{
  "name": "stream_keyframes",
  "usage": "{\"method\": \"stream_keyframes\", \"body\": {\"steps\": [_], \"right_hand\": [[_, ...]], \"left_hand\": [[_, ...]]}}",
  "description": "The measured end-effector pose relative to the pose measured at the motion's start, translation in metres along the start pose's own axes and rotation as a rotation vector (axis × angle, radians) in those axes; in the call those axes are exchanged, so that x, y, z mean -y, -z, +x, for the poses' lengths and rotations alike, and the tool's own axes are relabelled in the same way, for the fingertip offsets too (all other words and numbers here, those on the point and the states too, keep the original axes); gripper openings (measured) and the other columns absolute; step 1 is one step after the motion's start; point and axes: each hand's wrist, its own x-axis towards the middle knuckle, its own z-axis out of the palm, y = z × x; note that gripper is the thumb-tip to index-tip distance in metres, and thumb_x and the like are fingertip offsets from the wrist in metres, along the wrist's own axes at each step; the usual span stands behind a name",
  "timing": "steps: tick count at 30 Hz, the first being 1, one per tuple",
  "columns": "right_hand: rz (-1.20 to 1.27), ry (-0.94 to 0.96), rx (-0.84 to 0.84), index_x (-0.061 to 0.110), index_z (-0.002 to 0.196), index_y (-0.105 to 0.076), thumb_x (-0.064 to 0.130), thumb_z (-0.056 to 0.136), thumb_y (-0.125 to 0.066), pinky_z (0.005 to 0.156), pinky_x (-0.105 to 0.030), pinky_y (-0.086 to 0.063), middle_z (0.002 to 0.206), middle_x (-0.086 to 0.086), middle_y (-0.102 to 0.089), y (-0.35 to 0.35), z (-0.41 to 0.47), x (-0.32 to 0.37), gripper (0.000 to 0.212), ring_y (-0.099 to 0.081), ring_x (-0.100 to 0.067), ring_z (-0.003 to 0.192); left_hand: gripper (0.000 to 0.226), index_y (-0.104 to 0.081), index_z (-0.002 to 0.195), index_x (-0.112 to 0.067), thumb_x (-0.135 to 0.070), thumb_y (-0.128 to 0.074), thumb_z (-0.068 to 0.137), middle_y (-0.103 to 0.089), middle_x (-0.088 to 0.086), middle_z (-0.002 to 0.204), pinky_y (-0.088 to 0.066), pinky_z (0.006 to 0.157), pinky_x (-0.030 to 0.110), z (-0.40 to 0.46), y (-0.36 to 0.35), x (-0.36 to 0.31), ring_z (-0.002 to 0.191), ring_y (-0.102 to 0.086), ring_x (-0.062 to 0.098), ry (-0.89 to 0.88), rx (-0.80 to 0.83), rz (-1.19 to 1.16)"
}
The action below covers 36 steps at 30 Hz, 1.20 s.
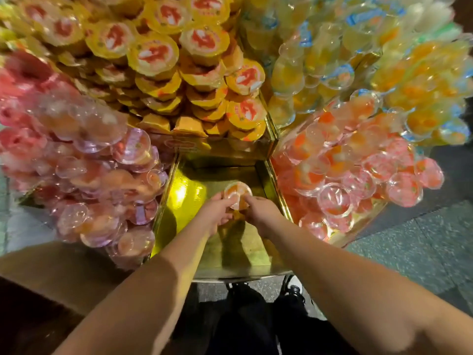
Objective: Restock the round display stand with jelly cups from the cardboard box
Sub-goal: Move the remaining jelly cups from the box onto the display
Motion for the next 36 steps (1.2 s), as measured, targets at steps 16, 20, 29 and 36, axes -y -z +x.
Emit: {"method": "stream_keyframes", "body": {"steps": [16, 20, 29, 36], "right_hand": [[0.482, -0.112, -0.162, 0.010, 0.125, -0.065, 0.036, 0.096, -0.061, 0.085, -0.040, -0.058, 0.107, -0.010, -0.072, -0.027, 0.064, -0.010, 0.039, -0.070, -0.025, 0.095], [0.522, -0.141, -0.171, 0.010, 0.116, -0.069, 0.042, 0.095, -0.061, 0.087, -0.046, -0.058, 0.106, -0.014, -0.073, -0.024, 0.068, -0.006, 0.039, -0.071, -0.031, 0.094], [0.537, -0.173, -0.101, 0.012, 0.125, -0.064, 0.046, 0.095, -0.062, 0.078, -0.041, -0.060, 0.115, -0.013, -0.070, -0.019, 0.072, 0.000, 0.045, -0.070, -0.029, 0.099], [0.360, -0.158, 0.024, 0.007, 0.091, -0.067, 0.020, 0.098, -0.058, 0.062, -0.027, -0.048, 0.082, -0.008, -0.065, -0.001, 0.032, -0.013, 0.017, -0.059, -0.017, 0.066]], "left_hand": [[0.045, -0.052, 0.135, -0.018, -0.041, -0.060, 0.097, -0.059, 0.004, 0.115, -0.048, 0.075, 0.025, 0.082, -0.019, -0.008, 0.095, -0.058, 0.020, -0.020, 0.031, 0.061], [0.055, -0.050, 0.143, -0.019, -0.044, -0.062, 0.095, -0.061, 0.002, 0.121, -0.050, 0.075, 0.026, 0.088, -0.026, -0.013, 0.098, -0.059, 0.018, -0.033, 0.014, 0.049], [0.060, -0.049, 0.144, -0.019, -0.047, -0.063, 0.093, -0.061, 0.002, 0.120, -0.048, 0.072, 0.025, 0.091, -0.030, -0.016, 0.099, -0.060, 0.018, -0.027, -0.016, 0.044], [0.042, -0.052, 0.133, -0.012, -0.039, -0.053, 0.101, -0.062, 0.003, 0.114, -0.042, 0.064, 0.024, 0.031, -0.019, -0.007, 0.083, -0.055, 0.016, 0.010, -0.080, -0.021]]}}
